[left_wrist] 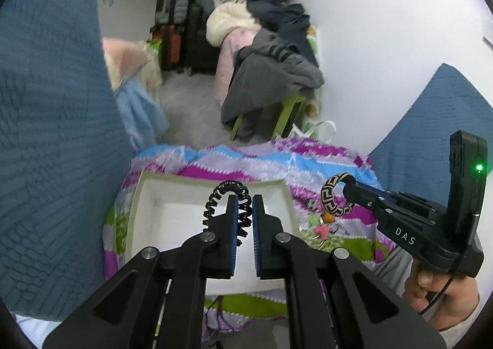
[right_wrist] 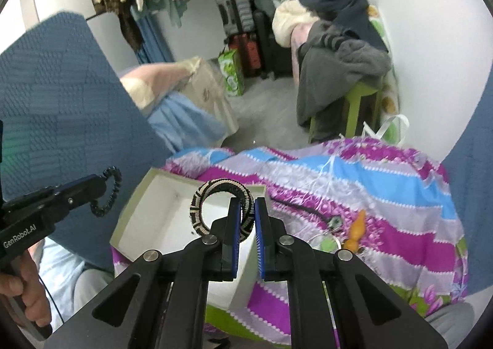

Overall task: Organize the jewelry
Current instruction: 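Carry the hair tie and bangle over the green box with both tools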

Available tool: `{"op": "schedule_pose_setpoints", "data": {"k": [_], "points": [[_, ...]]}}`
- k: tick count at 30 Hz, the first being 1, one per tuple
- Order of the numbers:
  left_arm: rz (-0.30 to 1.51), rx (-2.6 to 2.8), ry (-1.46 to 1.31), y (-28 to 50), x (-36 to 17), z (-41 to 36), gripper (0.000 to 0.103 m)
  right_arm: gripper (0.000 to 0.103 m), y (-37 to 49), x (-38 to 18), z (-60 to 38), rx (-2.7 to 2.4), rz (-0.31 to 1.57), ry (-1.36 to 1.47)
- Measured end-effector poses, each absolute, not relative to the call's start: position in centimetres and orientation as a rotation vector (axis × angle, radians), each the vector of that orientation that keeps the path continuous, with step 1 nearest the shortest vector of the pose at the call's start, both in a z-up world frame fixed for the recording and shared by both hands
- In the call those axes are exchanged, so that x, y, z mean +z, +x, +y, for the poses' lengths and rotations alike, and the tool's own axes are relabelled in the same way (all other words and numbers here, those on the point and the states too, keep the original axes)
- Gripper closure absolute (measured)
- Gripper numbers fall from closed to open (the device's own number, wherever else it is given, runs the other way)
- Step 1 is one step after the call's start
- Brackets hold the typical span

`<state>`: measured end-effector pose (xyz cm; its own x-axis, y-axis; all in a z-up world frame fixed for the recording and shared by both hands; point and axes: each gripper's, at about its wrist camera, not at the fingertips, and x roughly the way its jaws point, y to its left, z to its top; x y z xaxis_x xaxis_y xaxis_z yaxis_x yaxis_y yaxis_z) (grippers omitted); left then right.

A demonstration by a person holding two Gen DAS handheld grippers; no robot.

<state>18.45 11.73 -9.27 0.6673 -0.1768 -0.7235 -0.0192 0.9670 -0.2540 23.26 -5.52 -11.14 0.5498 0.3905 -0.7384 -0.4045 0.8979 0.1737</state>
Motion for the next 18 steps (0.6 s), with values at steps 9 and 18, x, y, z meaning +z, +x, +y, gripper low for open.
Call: {"op": "schedule_pose_setpoints", "data": {"k": [9,18], "points": [[0.941,-0.047,-0.292,18.7,-15.5,14.3,0.095,0.096,23.8,-16.2,-2.0,0.493,0.974,-0.075],[1.004,-0.039,-0.346,18.1,-18.6,15.1,0.095,0.093,23.9,-19.3,-0.4,0.522,1.056,-0.113]]}}
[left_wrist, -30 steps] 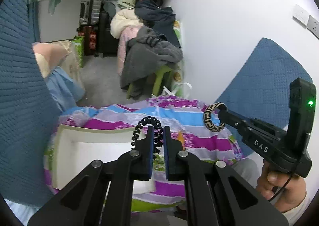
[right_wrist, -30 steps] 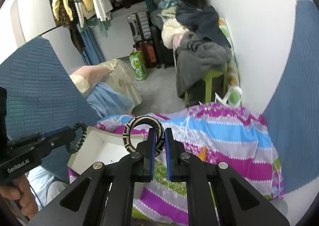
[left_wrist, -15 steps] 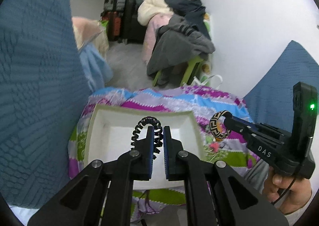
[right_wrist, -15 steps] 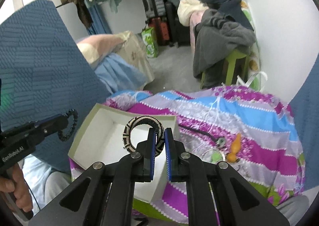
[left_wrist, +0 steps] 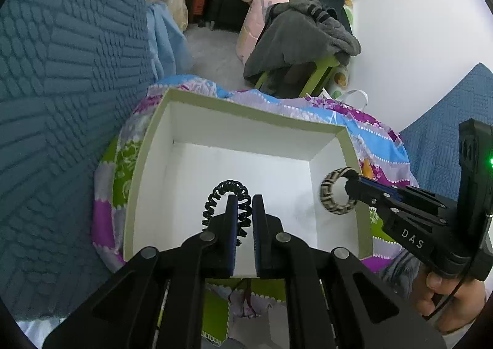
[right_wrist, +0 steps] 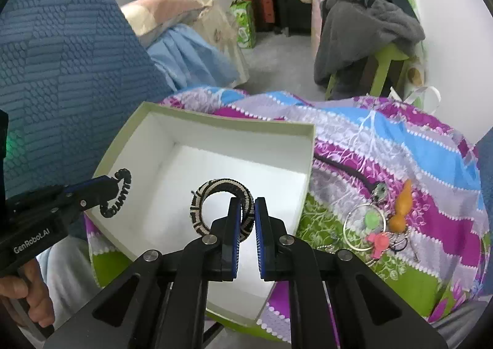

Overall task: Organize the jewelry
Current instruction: 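Carry the hair tie and bangle over the green box with both tools, then open both tools to drop the hair tie and bangle into the box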

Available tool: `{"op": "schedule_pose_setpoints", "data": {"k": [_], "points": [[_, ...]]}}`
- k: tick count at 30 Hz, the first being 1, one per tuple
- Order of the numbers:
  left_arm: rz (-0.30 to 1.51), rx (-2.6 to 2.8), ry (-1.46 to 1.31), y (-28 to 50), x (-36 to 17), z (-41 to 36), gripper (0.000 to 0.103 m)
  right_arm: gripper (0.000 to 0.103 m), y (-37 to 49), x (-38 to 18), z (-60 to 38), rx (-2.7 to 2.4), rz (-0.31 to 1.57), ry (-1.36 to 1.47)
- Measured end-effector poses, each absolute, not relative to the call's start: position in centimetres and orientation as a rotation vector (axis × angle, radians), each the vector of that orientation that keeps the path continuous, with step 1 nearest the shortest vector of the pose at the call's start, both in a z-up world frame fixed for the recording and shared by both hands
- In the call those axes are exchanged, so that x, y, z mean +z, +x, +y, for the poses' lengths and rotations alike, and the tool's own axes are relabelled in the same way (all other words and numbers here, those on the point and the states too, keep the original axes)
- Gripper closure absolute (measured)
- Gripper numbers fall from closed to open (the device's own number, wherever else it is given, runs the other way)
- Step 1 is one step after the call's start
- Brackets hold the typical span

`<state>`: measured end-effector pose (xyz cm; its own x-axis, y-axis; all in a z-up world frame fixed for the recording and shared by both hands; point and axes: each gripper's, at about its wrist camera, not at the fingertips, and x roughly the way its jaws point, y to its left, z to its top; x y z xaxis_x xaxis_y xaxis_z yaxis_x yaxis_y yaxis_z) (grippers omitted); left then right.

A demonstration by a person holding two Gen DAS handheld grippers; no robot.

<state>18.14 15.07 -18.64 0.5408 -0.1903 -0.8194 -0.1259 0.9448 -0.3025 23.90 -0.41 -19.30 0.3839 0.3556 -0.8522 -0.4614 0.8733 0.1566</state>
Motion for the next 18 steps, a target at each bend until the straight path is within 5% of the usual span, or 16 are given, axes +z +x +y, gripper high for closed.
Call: {"op": "schedule_pose_setpoints", "data": {"k": [4,6,8,18], "points": [[1.009,-0.04,-0.359,18.1,-18.5,15.0,0.092,0.072,23.7,-18.9,-0.5,0.535,1.051,-0.106],[0.997,-0.046,-0.362,17.9,-17.9,14.9,0.079,0.071,23.6,-18.2,-0.7,0.543,1.035,-0.104],[0.971,-0.034,-0.351,17.5,-16.9,14.8,0.053,0.069,23.4,-17.3,-1.0,0.547,1.013,-0.104],[0.828,-0.035,-0.312,15.6,-10.3,12.7,0.052,0.067,21.3,-10.2,-3.6,0.585,0.847,-0.101]]}}
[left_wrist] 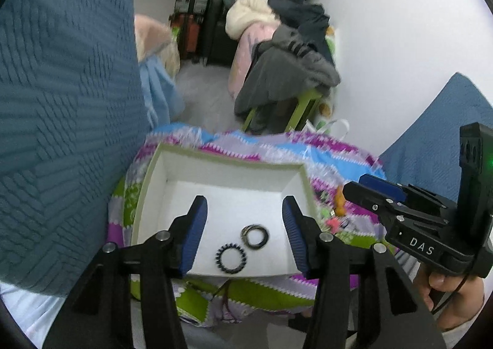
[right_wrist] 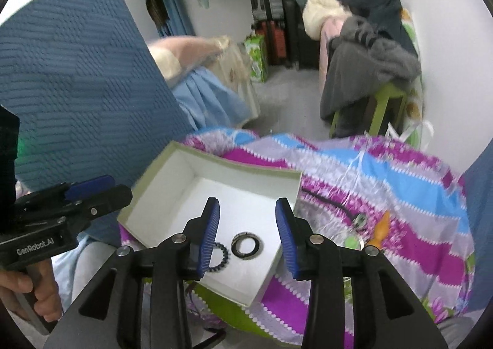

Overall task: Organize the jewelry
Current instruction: 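Open both tools to drop the hair tie and bangle into the box, then move both tools back over the jewelry pile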

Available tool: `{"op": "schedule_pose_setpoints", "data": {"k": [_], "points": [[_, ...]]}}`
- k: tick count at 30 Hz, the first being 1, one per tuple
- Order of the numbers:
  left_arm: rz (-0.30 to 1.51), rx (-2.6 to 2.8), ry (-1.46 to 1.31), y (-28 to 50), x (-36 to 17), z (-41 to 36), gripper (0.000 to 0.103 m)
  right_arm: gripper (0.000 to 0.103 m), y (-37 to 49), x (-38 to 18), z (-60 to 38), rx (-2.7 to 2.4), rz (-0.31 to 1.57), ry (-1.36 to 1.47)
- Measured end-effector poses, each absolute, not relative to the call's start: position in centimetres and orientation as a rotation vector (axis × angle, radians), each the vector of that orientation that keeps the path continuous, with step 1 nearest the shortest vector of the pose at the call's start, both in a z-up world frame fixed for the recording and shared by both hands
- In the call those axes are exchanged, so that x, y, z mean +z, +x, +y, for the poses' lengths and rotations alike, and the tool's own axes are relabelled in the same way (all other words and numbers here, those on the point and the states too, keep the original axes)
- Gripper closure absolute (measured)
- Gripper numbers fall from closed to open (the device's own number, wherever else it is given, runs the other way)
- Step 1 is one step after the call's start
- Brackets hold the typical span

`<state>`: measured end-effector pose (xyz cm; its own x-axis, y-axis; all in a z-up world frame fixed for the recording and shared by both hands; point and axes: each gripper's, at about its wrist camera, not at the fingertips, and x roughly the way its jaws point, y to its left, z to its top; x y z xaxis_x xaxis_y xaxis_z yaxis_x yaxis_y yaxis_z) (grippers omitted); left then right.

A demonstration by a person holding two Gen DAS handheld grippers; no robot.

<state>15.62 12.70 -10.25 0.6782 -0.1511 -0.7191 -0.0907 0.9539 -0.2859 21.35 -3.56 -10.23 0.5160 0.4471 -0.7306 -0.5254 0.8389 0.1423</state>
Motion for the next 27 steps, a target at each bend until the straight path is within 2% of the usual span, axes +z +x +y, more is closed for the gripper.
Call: {"op": "schedule_pose_setpoints", "data": {"k": [11,21,23,24,25,27], "points": [[0.701,-0.048,-0.294,14.0,-4.7,8.3,0.051,0.064,19.1,-4.5,-8.3,0.579,0.693,-0.11],[0.648,-0.07,-0.283,13.1,-3.1,5.0,0.048,0.062,18.2,-3.8,-12.5,0.531,0.639,-0.103],[0.646,-0.076,-0.284,13.2,-3.3,4.4,0.041,0.062,18.2,-4.1,-13.2,0.515,0.636,-0.103],[0.642,-0.077,-0.286,13.2,-3.4,4.0,0.03,0.062,18.2,-4.3,-13.7,0.507,0.636,-0.103],[0.631,-0.082,-0.289,13.2,-3.6,3.7,0.026,0.062,18.1,-4.5,-14.1,0.501,0.635,-0.102],[0.628,-0.099,-0.289,13.2,-3.8,2.9,0.026,0.062,18.1,-4.9,-15.0,0.485,0.64,-0.098]]}}
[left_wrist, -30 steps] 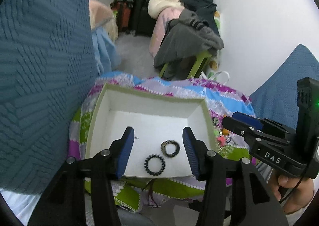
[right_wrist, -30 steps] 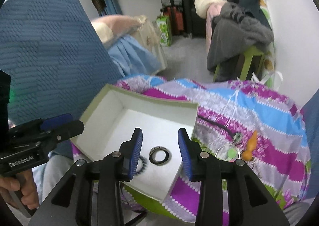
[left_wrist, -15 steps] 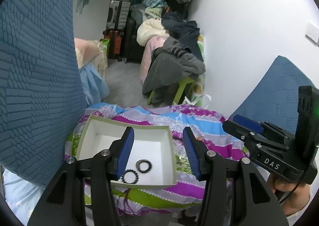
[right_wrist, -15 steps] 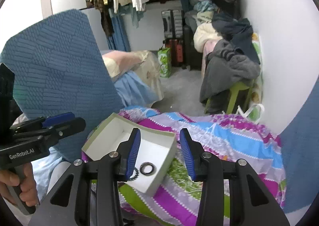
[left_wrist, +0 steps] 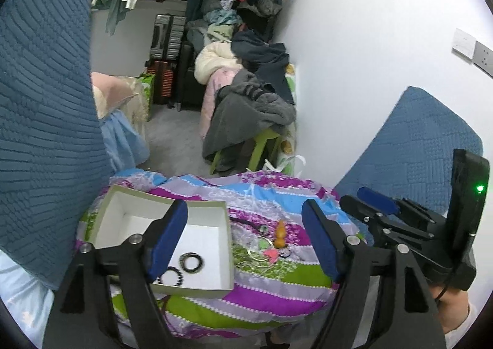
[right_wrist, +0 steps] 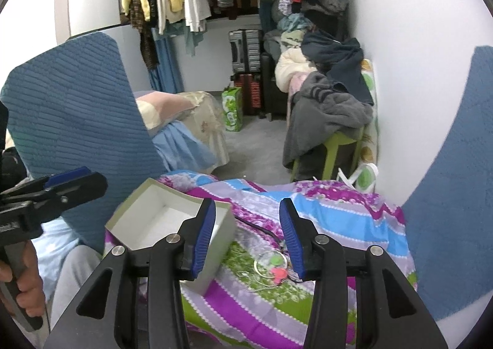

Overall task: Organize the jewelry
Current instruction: 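Move both tools back over the jewelry pile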

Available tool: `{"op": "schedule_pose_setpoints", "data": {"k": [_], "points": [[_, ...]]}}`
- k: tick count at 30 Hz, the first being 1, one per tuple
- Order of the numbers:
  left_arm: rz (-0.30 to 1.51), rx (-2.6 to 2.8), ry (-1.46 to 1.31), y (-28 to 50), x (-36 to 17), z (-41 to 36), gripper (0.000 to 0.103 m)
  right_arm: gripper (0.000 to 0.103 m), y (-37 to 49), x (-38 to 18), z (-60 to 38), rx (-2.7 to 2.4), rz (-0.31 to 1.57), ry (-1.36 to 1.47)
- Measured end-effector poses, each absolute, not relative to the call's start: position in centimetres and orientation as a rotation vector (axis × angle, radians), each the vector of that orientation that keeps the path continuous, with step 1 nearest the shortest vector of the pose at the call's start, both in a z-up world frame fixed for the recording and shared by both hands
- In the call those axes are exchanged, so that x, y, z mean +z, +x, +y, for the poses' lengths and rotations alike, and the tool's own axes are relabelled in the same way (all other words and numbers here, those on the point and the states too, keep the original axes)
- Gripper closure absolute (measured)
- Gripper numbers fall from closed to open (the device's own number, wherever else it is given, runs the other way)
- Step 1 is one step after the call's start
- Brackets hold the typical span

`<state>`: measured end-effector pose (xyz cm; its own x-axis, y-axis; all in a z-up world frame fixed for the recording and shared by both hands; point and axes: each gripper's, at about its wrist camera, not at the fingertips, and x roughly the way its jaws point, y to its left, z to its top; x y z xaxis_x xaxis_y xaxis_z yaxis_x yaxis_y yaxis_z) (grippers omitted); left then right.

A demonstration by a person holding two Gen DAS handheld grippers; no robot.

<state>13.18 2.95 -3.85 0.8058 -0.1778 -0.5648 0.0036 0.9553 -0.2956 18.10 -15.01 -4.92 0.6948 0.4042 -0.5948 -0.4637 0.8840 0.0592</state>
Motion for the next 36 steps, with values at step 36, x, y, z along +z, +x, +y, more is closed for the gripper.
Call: {"op": "schedule_pose_setpoints", "data": {"k": [36], "points": [[0.931,-0.27,-0.346,21.5,-20.0,-9.1,0.062,0.062,27.1,-23.4,-25.1,0.48,0.903,0.096]]}}
